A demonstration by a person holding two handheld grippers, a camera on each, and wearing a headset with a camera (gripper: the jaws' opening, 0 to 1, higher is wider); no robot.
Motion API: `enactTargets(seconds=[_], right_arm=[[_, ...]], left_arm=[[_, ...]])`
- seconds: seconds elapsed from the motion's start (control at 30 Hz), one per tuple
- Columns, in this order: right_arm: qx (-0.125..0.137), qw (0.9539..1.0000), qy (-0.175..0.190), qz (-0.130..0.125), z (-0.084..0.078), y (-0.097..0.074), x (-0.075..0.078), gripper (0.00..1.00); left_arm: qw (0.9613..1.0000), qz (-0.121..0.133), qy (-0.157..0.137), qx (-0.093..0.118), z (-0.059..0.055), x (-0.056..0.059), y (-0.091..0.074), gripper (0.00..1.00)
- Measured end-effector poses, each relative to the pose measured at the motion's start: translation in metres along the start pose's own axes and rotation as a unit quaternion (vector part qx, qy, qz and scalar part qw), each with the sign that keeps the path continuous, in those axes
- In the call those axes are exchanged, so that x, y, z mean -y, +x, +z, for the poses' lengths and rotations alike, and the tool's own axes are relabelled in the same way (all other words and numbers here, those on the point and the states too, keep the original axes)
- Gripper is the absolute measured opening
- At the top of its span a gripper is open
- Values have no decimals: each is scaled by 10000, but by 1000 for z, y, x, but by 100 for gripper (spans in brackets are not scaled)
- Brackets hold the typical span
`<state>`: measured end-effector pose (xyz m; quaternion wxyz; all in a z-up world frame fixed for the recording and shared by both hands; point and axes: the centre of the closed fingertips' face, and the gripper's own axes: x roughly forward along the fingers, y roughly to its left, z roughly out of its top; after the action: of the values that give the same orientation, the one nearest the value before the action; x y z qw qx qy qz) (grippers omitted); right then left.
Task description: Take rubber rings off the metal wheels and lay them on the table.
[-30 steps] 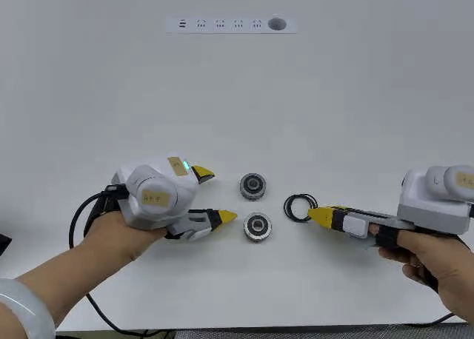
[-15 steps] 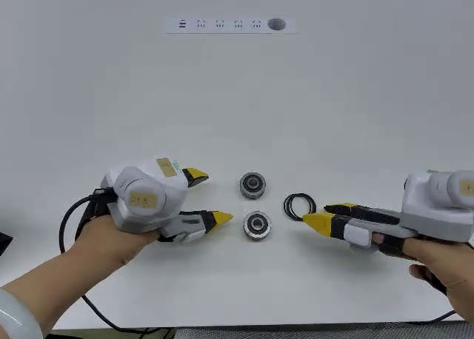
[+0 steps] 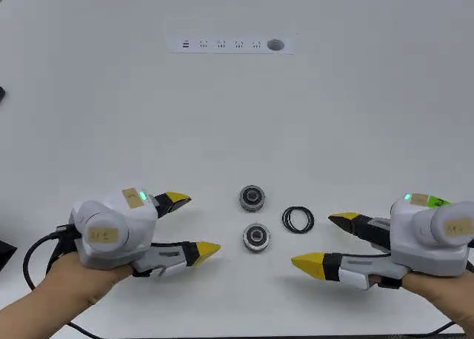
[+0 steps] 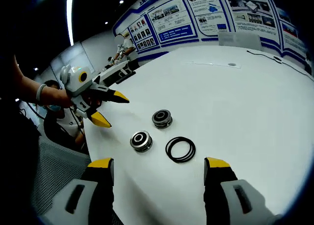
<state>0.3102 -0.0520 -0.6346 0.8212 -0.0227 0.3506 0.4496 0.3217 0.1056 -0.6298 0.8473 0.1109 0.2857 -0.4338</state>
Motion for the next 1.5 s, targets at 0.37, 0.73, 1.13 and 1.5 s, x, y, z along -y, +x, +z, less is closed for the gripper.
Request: enactTargets(seconds=[0.37,0.73,1.13,1.5], right_arm=[[-106,9989,-389,-229,-6,-12,-4,84],[-56,9970,-695,-326,-7,-19,-15,98],[188,9948,-831,-552,0,-25,-20,99],[225,9940,-876,-613,1,-27,-23,99]], left_arm=[[9994,140,-244,189,-2,13,-22,65],[9973,299,-539,405,-11,22,-46,76],[9953,407,-692,545,-20,28,-55,93],[9940,486,-793,569,-21,28,-61,93]])
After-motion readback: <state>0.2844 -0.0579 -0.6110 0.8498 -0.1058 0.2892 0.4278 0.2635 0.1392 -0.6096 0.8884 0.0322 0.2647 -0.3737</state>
